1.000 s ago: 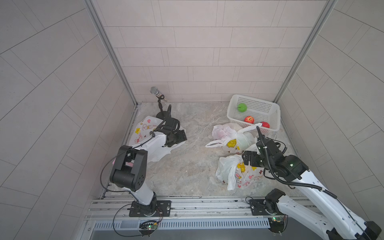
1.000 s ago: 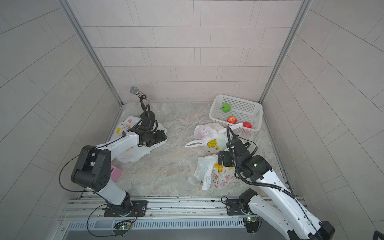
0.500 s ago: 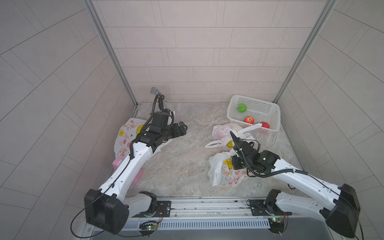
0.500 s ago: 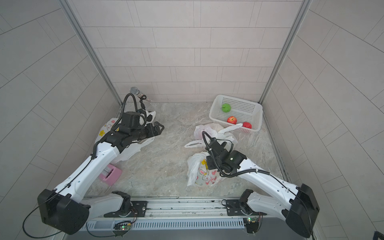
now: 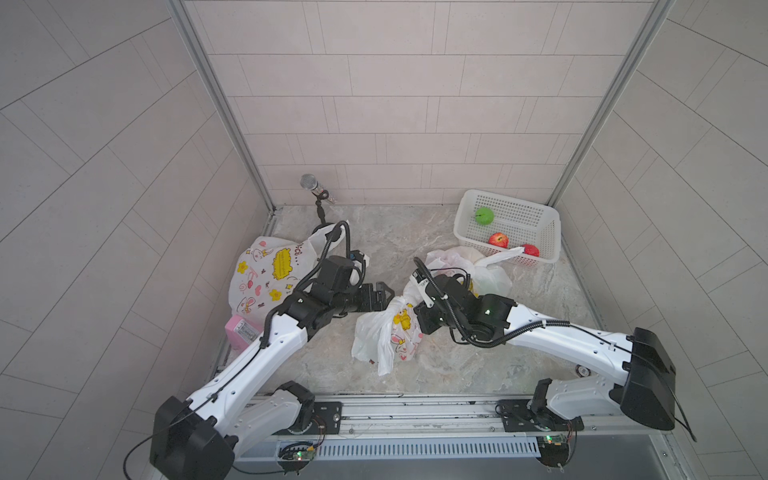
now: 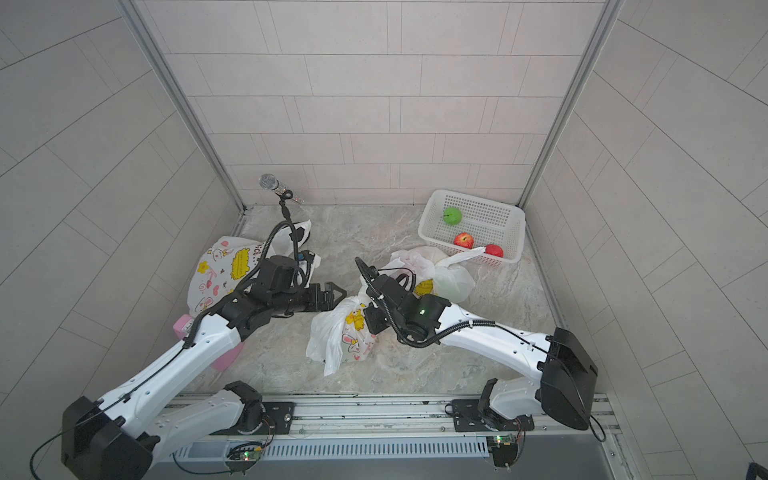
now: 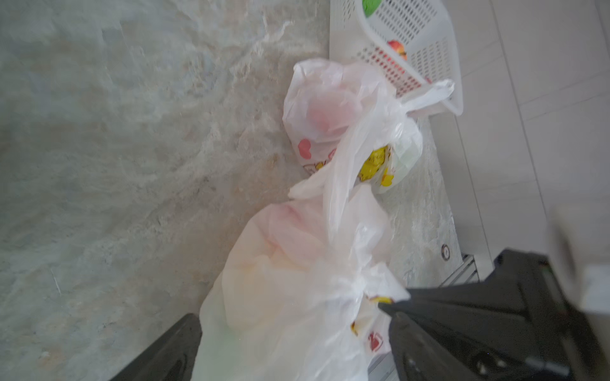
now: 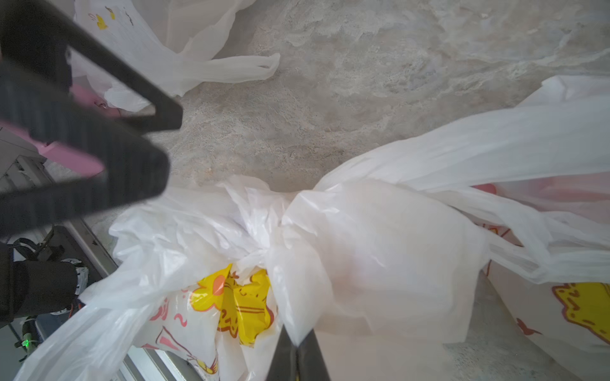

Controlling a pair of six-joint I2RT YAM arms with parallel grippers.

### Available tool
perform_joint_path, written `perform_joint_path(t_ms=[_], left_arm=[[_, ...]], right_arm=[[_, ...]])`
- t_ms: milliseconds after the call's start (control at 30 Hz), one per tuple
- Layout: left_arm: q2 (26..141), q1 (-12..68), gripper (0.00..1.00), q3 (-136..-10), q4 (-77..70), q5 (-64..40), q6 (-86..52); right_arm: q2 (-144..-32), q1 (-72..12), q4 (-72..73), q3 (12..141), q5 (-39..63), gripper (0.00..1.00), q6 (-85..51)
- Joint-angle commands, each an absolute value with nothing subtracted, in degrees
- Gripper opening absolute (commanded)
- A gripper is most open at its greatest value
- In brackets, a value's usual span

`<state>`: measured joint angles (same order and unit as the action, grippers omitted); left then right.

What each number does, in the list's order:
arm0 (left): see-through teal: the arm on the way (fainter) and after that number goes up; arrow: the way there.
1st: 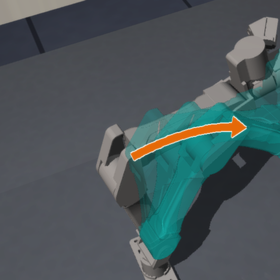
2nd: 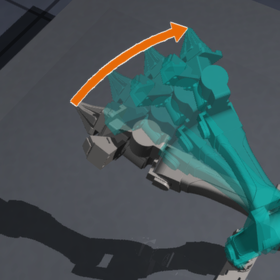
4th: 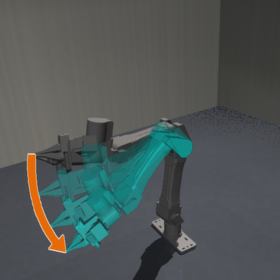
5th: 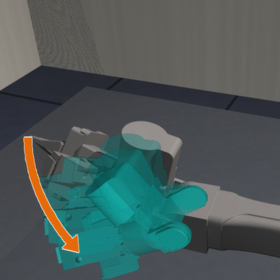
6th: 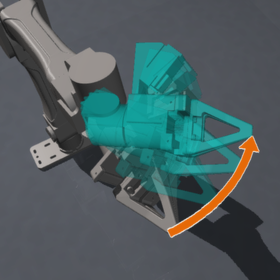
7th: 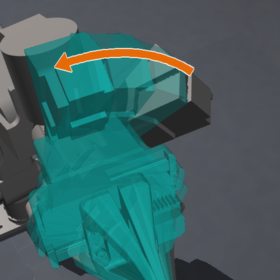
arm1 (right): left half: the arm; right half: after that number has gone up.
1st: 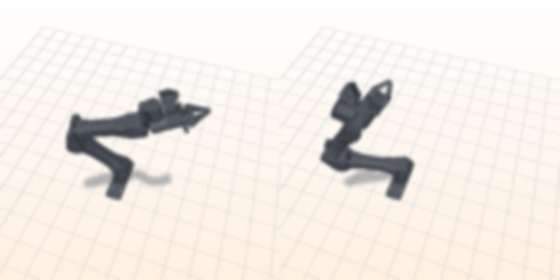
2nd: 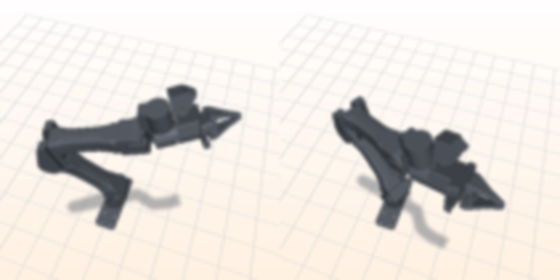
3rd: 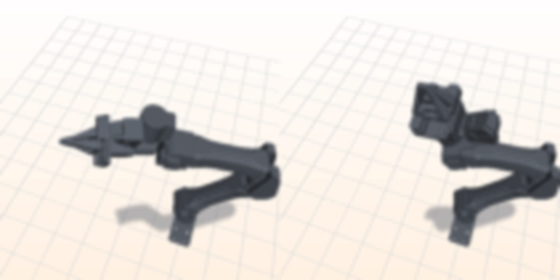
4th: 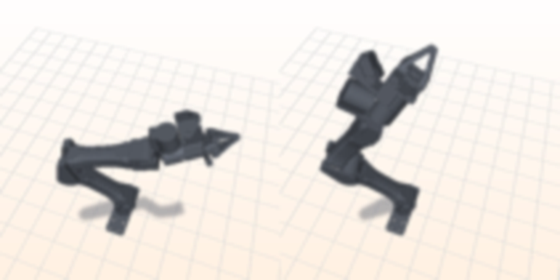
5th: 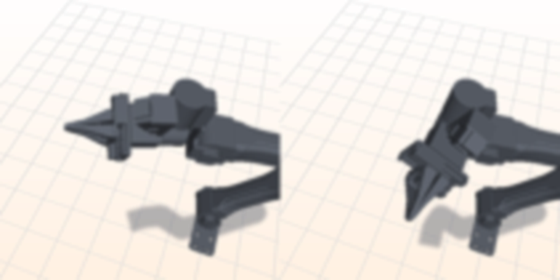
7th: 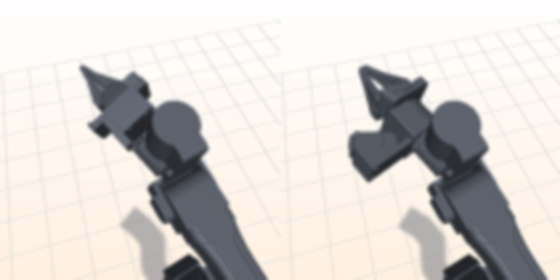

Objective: Untie the knot of a plastic bag & take out the apple
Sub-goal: Untie the plastic bag at the center of the board.

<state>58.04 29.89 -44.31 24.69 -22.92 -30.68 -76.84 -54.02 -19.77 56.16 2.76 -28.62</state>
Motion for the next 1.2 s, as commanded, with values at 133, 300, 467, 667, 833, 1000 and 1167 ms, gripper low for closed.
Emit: perform_joint_path(t_ms=[133, 300, 467, 667, 833, 1000, 1167], left_arm=[[52.0, 31.7, 0.93, -33.3, 17.7, -20.7, -33.7], [56.1, 32.4, 0.67, -30.0, 9.9, -24.3, -37.8], [58.7, 32.6, 0.20, -29.2, 7.6, -27.7, -38.1], [54.5, 32.4, 0.00, -28.0, 5.4, -23.6, -40.7], [50.1, 31.4, 0.00, -30.2, 14.7, -16.9, -38.6], [43.2, 26.8, 0.00, -27.4, 14.7, -18.7, -40.7], [43.7, 26.0, 0.00, -25.7, 12.1, -18.0, -40.7]], right_arm=[[-75.6, -54.1, -8.2, 48.8, 6.1, 0.00, -28.1], [-74.9, -54.1, -7.6, 46.1, 7.4, 0.00, -29.8], [-70.7, -54.0, -7.5, 41.8, 3.2, 0.00, -31.1], [-61.8, -50.0, -13.8, 37.4, -2.4, 0.00, -32.1], [-53.0, -38.9, -18.9, 31.3, -2.2, 0.00, -34.0], [-47.2, -37.3, -23.3, 28.2, -6.6, 0.00, -34.9], [-46.1, -38.6, -29.1, 32.5, -4.3, 0.18, -29.0]])
